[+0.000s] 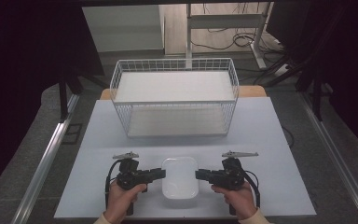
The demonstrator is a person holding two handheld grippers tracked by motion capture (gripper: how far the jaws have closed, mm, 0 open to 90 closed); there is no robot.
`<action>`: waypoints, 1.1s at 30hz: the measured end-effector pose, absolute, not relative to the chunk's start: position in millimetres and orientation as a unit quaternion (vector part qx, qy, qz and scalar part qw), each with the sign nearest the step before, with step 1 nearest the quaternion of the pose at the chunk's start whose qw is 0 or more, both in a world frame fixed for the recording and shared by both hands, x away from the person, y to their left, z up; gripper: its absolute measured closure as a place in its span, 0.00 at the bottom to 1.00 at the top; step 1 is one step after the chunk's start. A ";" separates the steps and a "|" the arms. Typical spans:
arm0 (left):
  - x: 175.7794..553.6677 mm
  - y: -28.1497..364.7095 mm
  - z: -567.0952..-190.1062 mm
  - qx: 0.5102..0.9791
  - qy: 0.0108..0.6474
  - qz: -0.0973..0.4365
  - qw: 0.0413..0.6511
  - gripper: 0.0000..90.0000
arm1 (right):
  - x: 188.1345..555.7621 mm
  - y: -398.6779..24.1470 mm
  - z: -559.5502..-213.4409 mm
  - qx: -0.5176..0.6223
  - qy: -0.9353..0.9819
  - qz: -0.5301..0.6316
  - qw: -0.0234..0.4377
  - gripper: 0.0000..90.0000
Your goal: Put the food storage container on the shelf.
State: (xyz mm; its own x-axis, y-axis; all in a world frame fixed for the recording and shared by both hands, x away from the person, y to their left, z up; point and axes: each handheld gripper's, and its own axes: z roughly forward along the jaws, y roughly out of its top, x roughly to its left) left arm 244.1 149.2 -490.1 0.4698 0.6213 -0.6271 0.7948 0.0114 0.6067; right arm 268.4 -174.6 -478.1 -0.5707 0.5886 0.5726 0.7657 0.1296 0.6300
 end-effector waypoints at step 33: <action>239.1 155.6 -462.1 0.703 0.482 -0.054 0.520 0.87 | 260.8 -171.9 -453.4 -0.405 -0.758 -0.509 0.043 0.89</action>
State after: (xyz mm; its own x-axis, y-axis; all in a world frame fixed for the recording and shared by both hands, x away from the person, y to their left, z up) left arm 239.1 155.6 -462.1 0.5297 0.6215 -0.5772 0.7336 0.0059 0.6796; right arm 260.8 -171.9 -453.4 -0.6689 0.5693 0.4780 0.6579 0.1540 0.7372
